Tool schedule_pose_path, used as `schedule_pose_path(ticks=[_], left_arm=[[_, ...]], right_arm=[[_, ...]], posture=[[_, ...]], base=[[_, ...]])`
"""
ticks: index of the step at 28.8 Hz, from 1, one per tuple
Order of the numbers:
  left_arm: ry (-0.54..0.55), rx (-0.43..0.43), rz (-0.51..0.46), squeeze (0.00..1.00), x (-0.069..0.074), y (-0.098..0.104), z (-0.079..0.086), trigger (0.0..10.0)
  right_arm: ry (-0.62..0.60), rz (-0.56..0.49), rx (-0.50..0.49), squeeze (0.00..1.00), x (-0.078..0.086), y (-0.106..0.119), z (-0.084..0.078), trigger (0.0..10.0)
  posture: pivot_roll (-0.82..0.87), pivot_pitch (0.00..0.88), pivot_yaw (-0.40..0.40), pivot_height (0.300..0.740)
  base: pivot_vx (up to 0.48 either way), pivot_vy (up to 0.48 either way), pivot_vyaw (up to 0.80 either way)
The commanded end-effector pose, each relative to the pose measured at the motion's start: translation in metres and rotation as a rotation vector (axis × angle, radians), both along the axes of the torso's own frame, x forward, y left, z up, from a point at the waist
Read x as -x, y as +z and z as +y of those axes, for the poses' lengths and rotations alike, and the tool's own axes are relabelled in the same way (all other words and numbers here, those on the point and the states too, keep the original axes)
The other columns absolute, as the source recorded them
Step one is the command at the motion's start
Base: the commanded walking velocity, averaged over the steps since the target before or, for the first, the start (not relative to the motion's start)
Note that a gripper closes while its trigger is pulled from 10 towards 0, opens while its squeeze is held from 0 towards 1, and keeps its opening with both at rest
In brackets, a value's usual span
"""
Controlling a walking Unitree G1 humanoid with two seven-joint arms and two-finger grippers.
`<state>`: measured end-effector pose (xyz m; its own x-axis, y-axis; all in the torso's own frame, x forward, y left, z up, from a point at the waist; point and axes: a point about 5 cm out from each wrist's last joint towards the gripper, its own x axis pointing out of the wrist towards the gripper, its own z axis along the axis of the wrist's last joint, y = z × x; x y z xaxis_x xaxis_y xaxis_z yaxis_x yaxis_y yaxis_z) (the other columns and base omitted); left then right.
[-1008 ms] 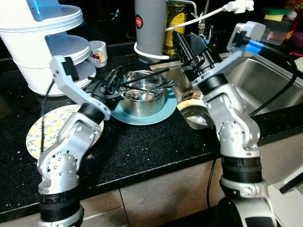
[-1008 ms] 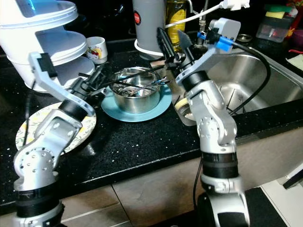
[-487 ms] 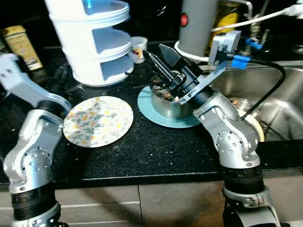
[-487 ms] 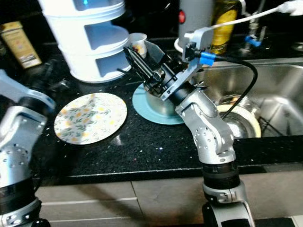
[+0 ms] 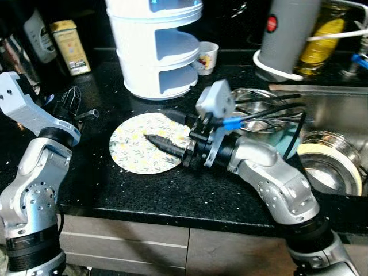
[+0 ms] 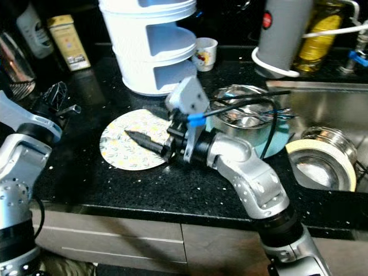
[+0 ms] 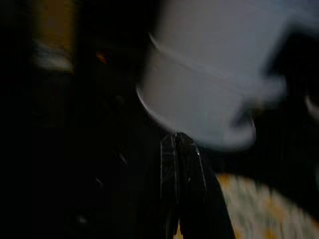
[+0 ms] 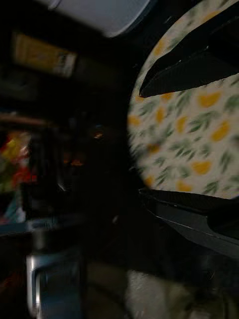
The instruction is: Kitchen organization
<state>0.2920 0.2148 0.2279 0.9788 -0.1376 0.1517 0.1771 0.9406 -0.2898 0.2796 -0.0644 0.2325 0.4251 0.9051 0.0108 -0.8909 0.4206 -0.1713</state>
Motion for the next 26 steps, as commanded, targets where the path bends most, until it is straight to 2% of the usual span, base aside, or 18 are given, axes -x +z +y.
schedule_pose_path(ticks=[1, 8, 11, 12, 13, 14, 15, 16, 18, 19, 22, 26], left_arm=[[-0.058, -0.035, 0.065, 0.0, -0.001, -0.014, -0.004, 10.0], [-0.123, -0.065, 0.109, 0.0, -0.003, -0.023, -0.002, 10.0], [-0.141, -0.088, 0.106, 0.0, -0.004, -0.023, -0.002, 10.0], [-0.141, -0.088, 0.106, 0.0, -0.004, -0.023, -0.002, 10.0], [-0.148, -0.097, 0.106, 0.0, -0.004, -0.023, -0.002, 10.0], [-0.148, -0.097, 0.106, 0.0, -0.004, -0.023, -0.002, 10.0], [-0.153, -0.109, 0.106, 0.0, -0.004, -0.023, -0.003, 10.0], [-0.153, -0.109, 0.106, 0.0, -0.004, -0.023, -0.003, 10.0], [-0.161, -0.146, 0.105, 0.0, -0.004, -0.023, -0.003, 10.0], [-0.161, -0.146, 0.105, 0.0, -0.004, -0.023, -0.003, 10.0], [-0.161, -0.22, 0.095, 0.0, -0.003, -0.024, -0.003, 10.0], [-0.159, -0.256, 0.085, 0.0, -0.003, -0.025, -0.003, 10.0]], right_arm=[[0.018, 0.0, 0.023, 0.0, 0.004, -0.001, 0.002, 10.0], [0.038, 0.002, 0.105, 0.0, 0.01, -0.005, -0.008, 10.0], [0.083, 0.101, 0.185, 0.0, 0.018, -0.015, -0.017, 10.0], [0.083, 0.101, 0.185, 0.0, 0.018, -0.015, -0.017, 10.0], [0.105, 0.168, 0.192, 0.0, 0.022, -0.019, -0.019, 10.0], [0.105, 0.168, 0.192, 0.0, 0.022, -0.019, -0.019, 10.0], [0.117, 0.231, 0.188, 0.0, 0.025, -0.022, -0.021, 10.0], [0.117, 0.231, 0.188, 0.0, 0.025, -0.022, -0.021, 10.0], [0.115, 0.347, 0.152, 0.0, 0.028, -0.026, -0.022, 10.0], [0.115, 0.347, 0.152, 0.0, 0.028, -0.026, -0.022, 10.0], [0.119, 0.482, 0.068, 0.0, 0.03, -0.024, -0.02, 10.0], [0.077, 0.545, 0.036, 0.0, 0.027, -0.025, -0.021, 10.0]], posture=[[0.05, 0.015, 0.009, 0.74], [0.05, 0.016, 0.012, 0.74], [0.04, 0.021, 0.009, 0.74], [0.04, 0.021, 0.009, 0.74], [0.04, 0.022, 0.008, 0.74], [0.04, 0.022, 0.008, 0.74], [0.04, 0.022, 0.008, 0.74], [0.04, 0.022, 0.008, 0.74], [0.04, 0.022, 0.008, 0.74], [0.04, 0.022, 0.008, 0.74], [0.04, 0.022, 0.008, 0.74], [0.03, 0.023, 0.002, 0.74]], base=[[0.0, 0.0, 0.0], [0.0, 0.0, 0.0], [0.0, 0.0, 0.0], [0.0, 0.0, 0.0], [0.0, 0.0, 0.0], [0.0, 0.0, 0.0], [0.0, 0.0, 0.0], [0.0, 0.0, 0.0], [0.0, 0.0, 0.0], [0.0, 0.0, 0.0], [0.0, 0.0, 0.0], [0.0, 0.0, 0.0]])
